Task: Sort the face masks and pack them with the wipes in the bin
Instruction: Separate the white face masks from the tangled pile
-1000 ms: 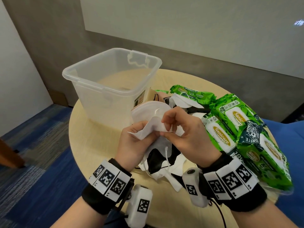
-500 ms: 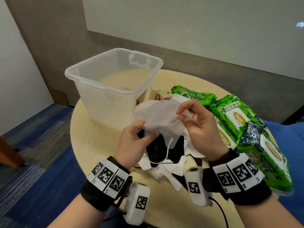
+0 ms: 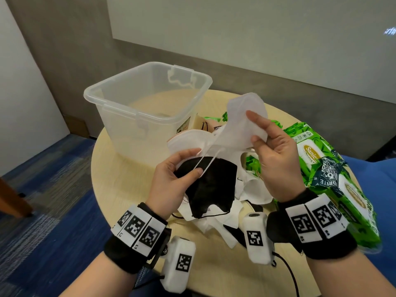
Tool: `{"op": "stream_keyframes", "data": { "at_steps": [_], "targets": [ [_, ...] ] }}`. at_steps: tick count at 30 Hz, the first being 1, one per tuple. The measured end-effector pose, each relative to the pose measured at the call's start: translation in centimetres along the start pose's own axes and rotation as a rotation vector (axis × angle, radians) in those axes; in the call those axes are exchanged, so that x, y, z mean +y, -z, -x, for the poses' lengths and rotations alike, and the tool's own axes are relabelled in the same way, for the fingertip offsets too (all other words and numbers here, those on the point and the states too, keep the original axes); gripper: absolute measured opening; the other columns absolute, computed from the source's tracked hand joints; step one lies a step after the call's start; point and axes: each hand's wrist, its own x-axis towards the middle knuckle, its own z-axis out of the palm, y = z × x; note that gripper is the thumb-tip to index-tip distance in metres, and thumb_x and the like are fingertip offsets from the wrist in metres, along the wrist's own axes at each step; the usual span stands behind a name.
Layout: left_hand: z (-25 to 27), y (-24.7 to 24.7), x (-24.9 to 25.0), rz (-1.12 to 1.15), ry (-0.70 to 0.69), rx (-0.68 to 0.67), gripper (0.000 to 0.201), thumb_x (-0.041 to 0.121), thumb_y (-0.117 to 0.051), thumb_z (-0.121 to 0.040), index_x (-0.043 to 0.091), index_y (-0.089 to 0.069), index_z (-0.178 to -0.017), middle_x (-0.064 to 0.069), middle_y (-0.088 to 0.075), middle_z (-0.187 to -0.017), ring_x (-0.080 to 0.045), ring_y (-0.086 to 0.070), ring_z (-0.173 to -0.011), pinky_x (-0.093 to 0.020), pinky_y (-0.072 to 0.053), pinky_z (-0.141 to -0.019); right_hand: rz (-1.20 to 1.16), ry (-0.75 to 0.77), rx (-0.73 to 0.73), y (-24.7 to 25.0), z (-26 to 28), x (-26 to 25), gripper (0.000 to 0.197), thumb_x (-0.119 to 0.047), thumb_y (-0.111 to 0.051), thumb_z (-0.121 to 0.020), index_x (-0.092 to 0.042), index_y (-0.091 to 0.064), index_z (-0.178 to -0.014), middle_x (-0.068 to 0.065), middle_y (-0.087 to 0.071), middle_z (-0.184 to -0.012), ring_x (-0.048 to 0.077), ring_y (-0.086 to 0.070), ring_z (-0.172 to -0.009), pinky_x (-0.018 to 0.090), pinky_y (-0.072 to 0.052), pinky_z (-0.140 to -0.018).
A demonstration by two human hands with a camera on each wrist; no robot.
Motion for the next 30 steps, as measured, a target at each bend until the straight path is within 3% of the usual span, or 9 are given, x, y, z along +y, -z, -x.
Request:
{"op": "stream_keyframes", "data": {
  "at_steps": [5, 8, 10, 14, 18, 21, 25, 29, 30],
  "targets": [
    [-0.1, -0.1, 0.0, 0.029, -0.014, 0.022, 0.037, -0.009, -0.064, -0.079, 0.02, -0.066, -0.101, 0.004, -0.073, -0.084, -0.01, -0.068, -0.082, -0.019, -0.054, -0.069, 0.045, -0.021, 0.063, 0.2, 0.0, -0.2, 0.052, 0.014, -0.039, -0.09, -0.026, -0.055, -0.12, -0.014, -0.061, -0.119, 0.011, -0.056, -0.115, 0.031, -0.043, -0.102],
    [-0.1, -0.2, -0.1, 0.044, -0.013, 0.038, 0.033, -0.006, -0.063, -0.08, 0.02, -0.066, -0.1, 0.005, -0.073, -0.085, -0.009, -0.068, -0.084, -0.018, -0.053, -0.069, 0.062, -0.026, 0.131, 0.5, 0.0, -0.2, 0.048, 0.012, -0.041, -0.091, -0.02, -0.055, -0.123, 0.019, -0.063, -0.111, 0.044, -0.052, -0.105, 0.056, -0.036, -0.099],
    [-0.1, -0.2, -0.1, 0.052, -0.013, 0.04, 0.031, -0.005, -0.062, -0.082, 0.019, -0.067, -0.101, 0.004, -0.073, -0.086, -0.009, -0.068, -0.086, -0.017, -0.052, -0.07, 0.066, -0.034, 0.164, 0.6, 0.0, -0.3, 0.048, 0.012, -0.042, -0.091, -0.022, -0.054, -0.122, 0.037, -0.051, -0.114, 0.055, -0.041, -0.109, 0.062, -0.033, -0.096],
    [0.0, -0.3, 0.0, 0.069, -0.014, 0.043, 0.029, -0.005, -0.059, -0.084, 0.018, -0.066, -0.099, 0.007, -0.073, -0.083, -0.007, -0.068, -0.083, -0.017, -0.053, -0.069, 0.044, -0.023, 0.169, 0.9, -0.2, -0.4, 0.048, 0.012, -0.041, -0.091, -0.023, -0.054, -0.12, -0.005, -0.057, -0.125, 0.013, -0.054, -0.119, 0.025, -0.047, -0.096],
    [0.0, -0.4, -0.1, 0.078, -0.016, 0.06, 0.027, -0.005, -0.057, -0.086, 0.018, -0.067, -0.095, 0.008, -0.072, -0.083, -0.007, -0.066, -0.083, -0.018, -0.053, -0.07, 0.036, -0.031, 0.176, 1.1, -0.2, -0.4, 0.047, 0.011, -0.041, -0.091, -0.025, -0.055, -0.119, -0.015, -0.062, -0.115, 0.011, -0.058, -0.092, 0.02, -0.05, -0.084],
    [-0.1, -0.2, -0.3, 0.068, -0.017, 0.095, 0.026, -0.005, -0.056, -0.086, 0.018, -0.068, -0.089, 0.008, -0.07, -0.081, -0.006, -0.064, -0.083, -0.016, -0.051, -0.07, 0.006, -0.007, 0.205, 1.1, -0.3, -0.8, 0.047, 0.012, -0.041, -0.091, -0.024, -0.056, -0.116, -0.012, -0.06, -0.118, 0.004, -0.061, -0.101, 0.025, -0.049, -0.092],
    [-0.1, 0.0, -0.6, 0.013, 0.001, 0.121, 0.033, -0.007, -0.052, -0.088, 0.018, -0.072, -0.078, 0.01, -0.071, -0.074, -0.001, -0.064, -0.078, -0.011, -0.047, -0.066, -0.009, 0.01, 0.274, 1.7, -0.6, -1.1, 0.045, 0.01, -0.046, -0.088, -0.027, -0.059, -0.111, 0.002, -0.058, -0.126, 0.018, -0.056, -0.117, 0.035, -0.046, -0.099],
    [-0.2, 0.0, -0.6, 0.002, 0.008, 0.131, 0.032, -0.008, -0.05, -0.089, 0.015, -0.072, -0.085, 0.011, -0.072, -0.08, 0.002, -0.065, -0.083, -0.008, -0.047, -0.069, 0.023, 0.012, 0.264, 2.7, -0.6, -1.7, 0.057, 0.02, -0.034, -0.08, -0.019, -0.059, -0.114, 0.01, -0.061, -0.117, 0.001, -0.059, -0.07, 0.012, -0.047, -0.055],
    [-0.3, 0.0, -0.6, 0.002, 0.008, 0.138, 0.032, -0.008, -0.05, -0.089, 0.015, -0.072, -0.087, 0.012, -0.072, -0.081, 0.003, -0.065, -0.085, -0.008, -0.047, -0.07, 0.045, 0.011, 0.232, 3.0, -0.5, -1.9, 0.06, 0.022, -0.03, -0.079, -0.016, -0.057, -0.116, 0.01, -0.062, -0.115, -0.001, -0.059, -0.069, 0.009, -0.046, -0.055]
  ]
}}
